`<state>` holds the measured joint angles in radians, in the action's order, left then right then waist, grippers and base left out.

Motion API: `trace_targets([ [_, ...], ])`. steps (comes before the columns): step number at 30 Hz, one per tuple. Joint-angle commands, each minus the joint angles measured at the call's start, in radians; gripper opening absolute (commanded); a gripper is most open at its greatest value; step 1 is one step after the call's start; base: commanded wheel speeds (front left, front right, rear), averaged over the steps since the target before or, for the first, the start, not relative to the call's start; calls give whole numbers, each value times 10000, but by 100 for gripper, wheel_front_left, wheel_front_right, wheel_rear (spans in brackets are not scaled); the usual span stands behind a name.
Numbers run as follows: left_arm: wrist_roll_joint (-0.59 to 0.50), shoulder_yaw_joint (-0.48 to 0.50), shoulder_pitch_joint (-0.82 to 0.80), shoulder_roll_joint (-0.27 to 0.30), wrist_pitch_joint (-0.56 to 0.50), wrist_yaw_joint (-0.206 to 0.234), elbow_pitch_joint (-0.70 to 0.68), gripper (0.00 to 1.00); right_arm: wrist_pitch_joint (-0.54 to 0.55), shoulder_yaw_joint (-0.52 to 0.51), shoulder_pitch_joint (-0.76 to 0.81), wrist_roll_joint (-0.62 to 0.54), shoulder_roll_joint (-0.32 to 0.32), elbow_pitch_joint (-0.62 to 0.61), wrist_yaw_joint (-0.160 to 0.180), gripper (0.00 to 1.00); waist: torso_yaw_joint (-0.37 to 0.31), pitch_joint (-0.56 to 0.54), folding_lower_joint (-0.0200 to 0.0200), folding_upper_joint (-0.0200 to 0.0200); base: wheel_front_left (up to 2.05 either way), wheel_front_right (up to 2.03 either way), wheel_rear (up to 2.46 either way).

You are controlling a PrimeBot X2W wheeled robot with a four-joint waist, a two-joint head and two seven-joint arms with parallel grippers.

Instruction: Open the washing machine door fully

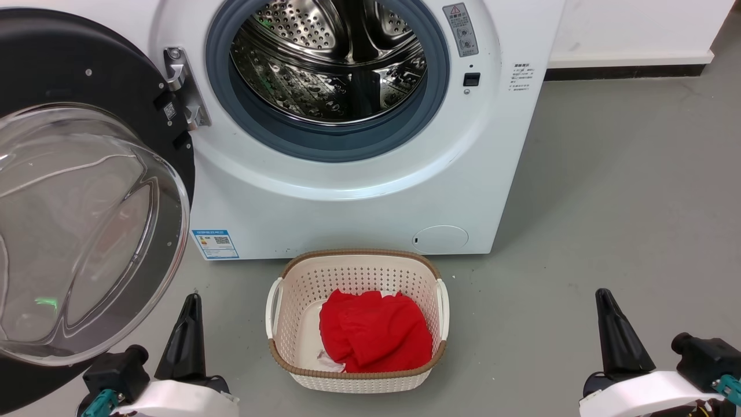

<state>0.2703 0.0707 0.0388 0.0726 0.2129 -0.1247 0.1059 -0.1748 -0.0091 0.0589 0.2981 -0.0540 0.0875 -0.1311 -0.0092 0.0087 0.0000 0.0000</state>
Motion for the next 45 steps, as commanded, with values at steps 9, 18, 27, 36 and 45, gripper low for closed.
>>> trace_targets([
  [9,2035,65,-405,-13,-447,-16,44,0,310,-20,-492,2131,-159,125,1,0,8,-5,0,0,0,0,0],
  [18,3528,108,-555,-38,-810,-24,210,0,565,-54,-654,3656,-213,303,1,0,15,-9,0,0,0,0,0],
  [27,5015,159,-703,-63,-1178,-32,381,0,835,-105,-816,5168,-252,485,2,0,23,-14,0,0,0,0,0],
  [36,6229,202,-833,-86,-1482,-40,526,0,1064,-162,-955,6390,-272,630,2,0,30,-18,0,0,0,0,0],
  [45,7215,232,-941,-105,-1734,-46,644,0,1265,-220,-1051,7370,-282,759,2,0,36,-22,0,0,0,0,0],
])
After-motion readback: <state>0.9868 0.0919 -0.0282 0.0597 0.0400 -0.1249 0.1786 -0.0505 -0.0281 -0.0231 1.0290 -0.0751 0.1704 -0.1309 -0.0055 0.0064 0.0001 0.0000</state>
